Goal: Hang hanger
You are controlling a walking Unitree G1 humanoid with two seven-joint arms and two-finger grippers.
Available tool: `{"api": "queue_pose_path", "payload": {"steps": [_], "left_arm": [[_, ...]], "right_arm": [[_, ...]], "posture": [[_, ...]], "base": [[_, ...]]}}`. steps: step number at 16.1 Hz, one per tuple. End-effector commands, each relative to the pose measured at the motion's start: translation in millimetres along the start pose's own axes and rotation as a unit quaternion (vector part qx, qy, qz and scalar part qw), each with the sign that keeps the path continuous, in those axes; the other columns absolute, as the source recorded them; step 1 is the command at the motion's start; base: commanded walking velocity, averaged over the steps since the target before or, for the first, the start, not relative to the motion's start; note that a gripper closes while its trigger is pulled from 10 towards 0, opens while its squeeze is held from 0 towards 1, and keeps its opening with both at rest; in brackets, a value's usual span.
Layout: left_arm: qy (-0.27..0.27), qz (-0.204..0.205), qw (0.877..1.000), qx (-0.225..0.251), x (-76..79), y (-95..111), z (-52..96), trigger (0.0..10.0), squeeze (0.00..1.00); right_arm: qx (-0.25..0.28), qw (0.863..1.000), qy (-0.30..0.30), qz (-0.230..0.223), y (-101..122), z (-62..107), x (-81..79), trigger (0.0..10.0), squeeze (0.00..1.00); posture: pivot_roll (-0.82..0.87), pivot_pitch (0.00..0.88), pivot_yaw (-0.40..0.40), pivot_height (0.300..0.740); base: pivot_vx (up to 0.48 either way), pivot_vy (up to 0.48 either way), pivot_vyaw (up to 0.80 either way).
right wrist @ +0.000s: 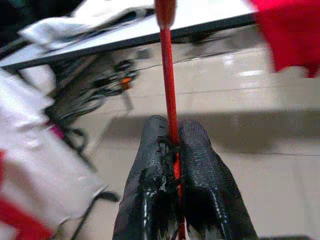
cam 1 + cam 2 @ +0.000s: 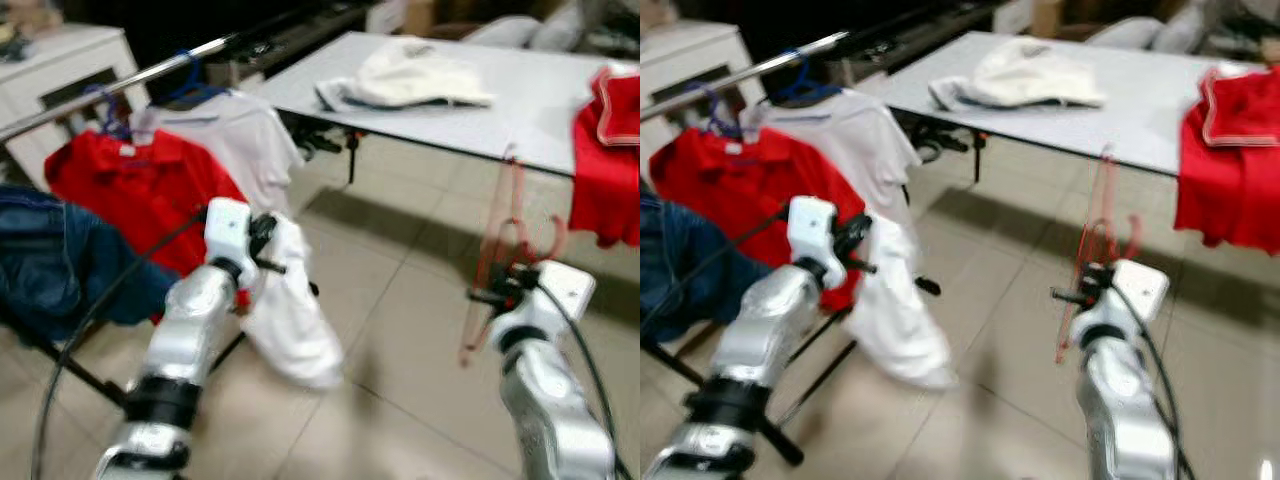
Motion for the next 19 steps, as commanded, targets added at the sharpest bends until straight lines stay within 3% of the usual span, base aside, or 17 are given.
{"api": "queue_pose_path", "payload": {"steps": [1,3,4,10,19], "left_arm": [[0.006,-0.006,1.0,0.009,-2.6,7.7,-1.2,10.0,0.0],[0.01,0.012,1.0,0.015,-2.7,9.5,1.1,10.0,0.0],[0.011,0.013,1.0,0.016,-2.5,10.2,1.7,10.0,0.0],[0.023,0.006,0.999,0.038,-8.6,17.0,9.6,10.0,0.0],[0.038,0.001,0.998,0.045,-11.5,20.8,10.6,10.0,0.0]], "right_arm": [[0.003,1.0,0.005,-0.009,3.0,-0.4,-4.0,10.0,0.0],[-0.016,0.997,0.046,-0.052,0.3,1.6,-12.3,10.0,0.0],[-0.022,0.997,0.063,-0.05,-1.1,2.3,-15.7,10.0,0.0],[-0.014,0.989,0.145,0.01,5.6,2.4,-26.1,10.0,0.0],[0.007,0.986,0.16,0.045,11.9,-2.9,-27.2,10.0,0.0]], "posture": [[-0.01,0.0,0.094,0.74],[-0.01,0.0,0.093,0.74],[-0.01,0.0,0.089,0.74],[-0.02,0.0,0.068,0.74],[-0.03,0.0,0.054,0.74]], "base": [[0.0,0.386,0.0],[0.0,0.0,0.0],[0.0,0.0,0.0],[0.142,0.0,-0.13],[0.373,0.0,-0.09]]}}
Point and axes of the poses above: a point about 5 cm out from each wrist's last joint towards the gripper, its own z axis pointing back from the gripper into the wrist, its own y axis along the axis of the wrist's last joint, x = y × z, the point moved 1 cm from there along -z, pointing out of the wrist towards the gripper, and after that the axes turned 8 degrees about z, right-handed, at the moved point
